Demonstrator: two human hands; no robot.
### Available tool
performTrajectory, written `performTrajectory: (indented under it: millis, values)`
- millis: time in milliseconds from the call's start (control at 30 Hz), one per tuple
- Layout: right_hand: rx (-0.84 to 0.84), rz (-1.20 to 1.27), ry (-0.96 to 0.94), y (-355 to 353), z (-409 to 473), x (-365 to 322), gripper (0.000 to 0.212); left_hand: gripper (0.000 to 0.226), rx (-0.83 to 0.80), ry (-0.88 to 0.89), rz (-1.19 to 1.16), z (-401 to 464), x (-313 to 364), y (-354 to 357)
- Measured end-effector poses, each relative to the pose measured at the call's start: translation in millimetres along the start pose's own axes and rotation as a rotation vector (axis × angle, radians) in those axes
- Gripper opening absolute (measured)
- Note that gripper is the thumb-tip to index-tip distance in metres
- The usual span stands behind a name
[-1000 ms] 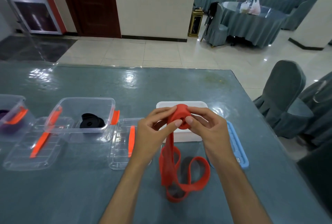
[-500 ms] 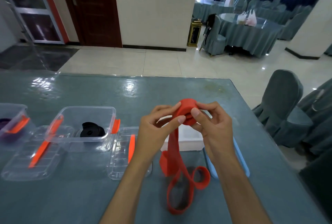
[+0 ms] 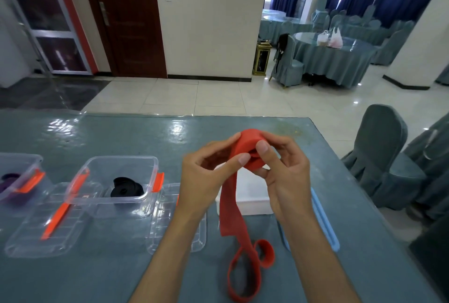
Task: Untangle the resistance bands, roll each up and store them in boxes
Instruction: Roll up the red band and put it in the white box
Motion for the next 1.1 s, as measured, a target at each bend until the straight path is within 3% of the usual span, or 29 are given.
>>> performTrajectory:
  millis: [200, 300, 367, 467, 633, 767, 867, 967, 1100]
  values:
    - [-0.007, -0.181, 0.046, -9.7, 0.3, 2.4, 0.025, 0.029, 0.198, -0.001, 0.021, -4.2, -8.8, -5.5]
    - [0.008, -0.157, 0.044, -14.5, -2.4, 1.3, 0.028, 0.021, 0.171, -0.032, -0.073, -10.7, -17.5, 3.8]
    - [0.060, -0.060, 0.073, -14.7, -5.0, 5.5, 0.035, 0.029, 0.144, -0.055, -0.049, -12.9, -22.0, 4.7]
    - [0.070, 0.018, 0.134, -14.9, -9.7, 14.7, 0.029, 0.040, 0.092, -0.122, -0.037, -16.2, -26.4, -1.2]
    - [0.042, -0.109, 0.181, -25.1, -12.8, 17.7, 0.024, 0.042, 0.078, -0.155, 0.045, -17.8, -23.3, -5.8]
    - [0.043, -0.169, 0.088, -23.6, -11.6, 7.2, 0.027, 0.045, 0.103, -0.166, 0.045, -17.8, -24.8, -4.8]
    - [0.061, -0.172, 0.031, -19.7, -12.2, 6.0, 0.023, 0.048, 0.038, -0.172, -0.062, -18.5, -24.4, -4.2]
    - [0.032, -0.160, 0.063, -19.6, -11.5, 8.6, 0.015, 0.054, -0.022, -0.156, 0.013, -14.8, -20.2, -10.4]
    - [-0.081, -0.292, 0.076, -24.5, -5.4, 4.5, 0.032, 0.054, -0.024, -0.131, 0.044, -14.2, -16.9, -13.8]
Point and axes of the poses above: each hand's wrist, its own z-axis towards the middle knuckle, its own y-axis out of the palm, x = y × z, the point moved 4 cm from there along z, towards the middle knuckle, and after that the axes turned 3 degrees about y, right-handed, at the moved point
